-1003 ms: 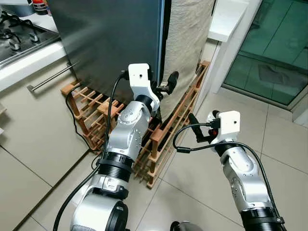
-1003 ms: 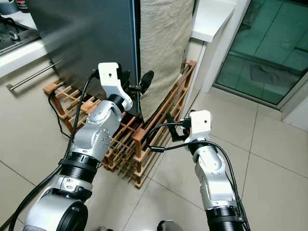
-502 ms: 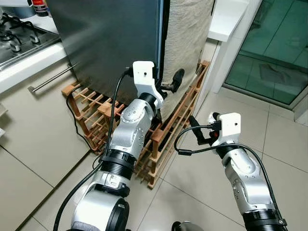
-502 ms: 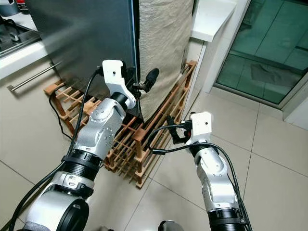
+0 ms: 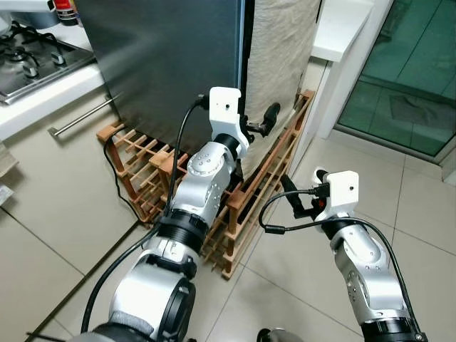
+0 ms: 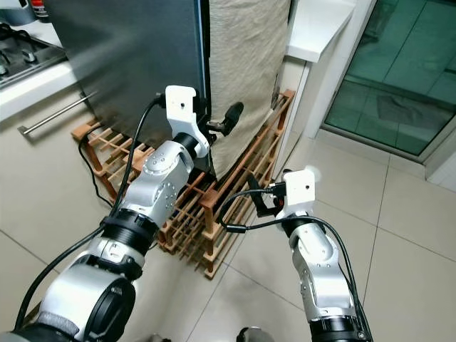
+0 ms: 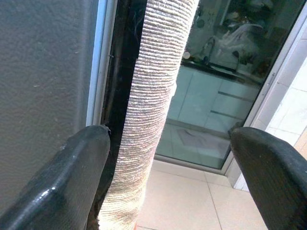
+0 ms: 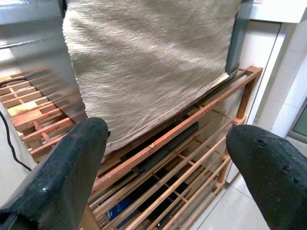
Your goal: Restocking fridge
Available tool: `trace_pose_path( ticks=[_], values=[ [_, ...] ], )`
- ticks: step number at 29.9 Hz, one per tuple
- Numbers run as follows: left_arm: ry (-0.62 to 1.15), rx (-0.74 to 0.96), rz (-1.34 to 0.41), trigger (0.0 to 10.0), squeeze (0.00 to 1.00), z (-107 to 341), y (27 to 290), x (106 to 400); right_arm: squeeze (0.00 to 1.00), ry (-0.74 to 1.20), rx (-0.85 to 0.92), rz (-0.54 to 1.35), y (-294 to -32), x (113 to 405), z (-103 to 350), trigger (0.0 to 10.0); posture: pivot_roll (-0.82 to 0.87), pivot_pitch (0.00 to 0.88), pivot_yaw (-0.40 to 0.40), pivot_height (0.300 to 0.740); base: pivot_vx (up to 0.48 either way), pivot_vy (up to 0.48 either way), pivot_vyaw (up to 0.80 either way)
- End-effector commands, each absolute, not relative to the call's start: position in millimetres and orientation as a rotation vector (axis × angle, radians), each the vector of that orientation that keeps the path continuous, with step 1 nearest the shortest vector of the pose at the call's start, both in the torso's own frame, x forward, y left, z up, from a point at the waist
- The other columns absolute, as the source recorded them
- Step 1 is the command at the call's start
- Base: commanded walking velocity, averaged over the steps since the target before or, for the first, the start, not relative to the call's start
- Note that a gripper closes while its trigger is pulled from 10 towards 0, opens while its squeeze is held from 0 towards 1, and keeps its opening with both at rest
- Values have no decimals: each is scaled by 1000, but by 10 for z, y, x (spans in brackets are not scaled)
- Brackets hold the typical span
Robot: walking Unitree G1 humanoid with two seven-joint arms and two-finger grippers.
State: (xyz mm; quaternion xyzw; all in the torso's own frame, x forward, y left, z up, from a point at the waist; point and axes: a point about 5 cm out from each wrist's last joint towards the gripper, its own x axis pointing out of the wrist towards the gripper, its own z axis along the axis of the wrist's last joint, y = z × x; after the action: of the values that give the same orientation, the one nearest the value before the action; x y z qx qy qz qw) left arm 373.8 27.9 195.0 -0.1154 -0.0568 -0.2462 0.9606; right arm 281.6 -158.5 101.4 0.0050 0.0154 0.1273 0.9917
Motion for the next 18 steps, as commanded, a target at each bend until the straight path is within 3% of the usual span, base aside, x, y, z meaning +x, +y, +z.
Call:
trace_pose_path(
  ticks=[1,10,18],
  values=[
    [-170,-245,-525,10000,0,2135,143,3752,0,34,9,252,-1583,2793,1029,10000,-156,72,34,740,0,0,0],
    [-91,-348,-448,10000,0,2108,157,3839,0,39,11,244,-1588,2761,1033,10000,-171,88,38,740,0,0,0],
    [-105,-314,-493,10000,0,2091,70,3811,0,41,15,242,-1572,2743,1041,10000,-172,95,37,740,0,0,0]
  ],
)
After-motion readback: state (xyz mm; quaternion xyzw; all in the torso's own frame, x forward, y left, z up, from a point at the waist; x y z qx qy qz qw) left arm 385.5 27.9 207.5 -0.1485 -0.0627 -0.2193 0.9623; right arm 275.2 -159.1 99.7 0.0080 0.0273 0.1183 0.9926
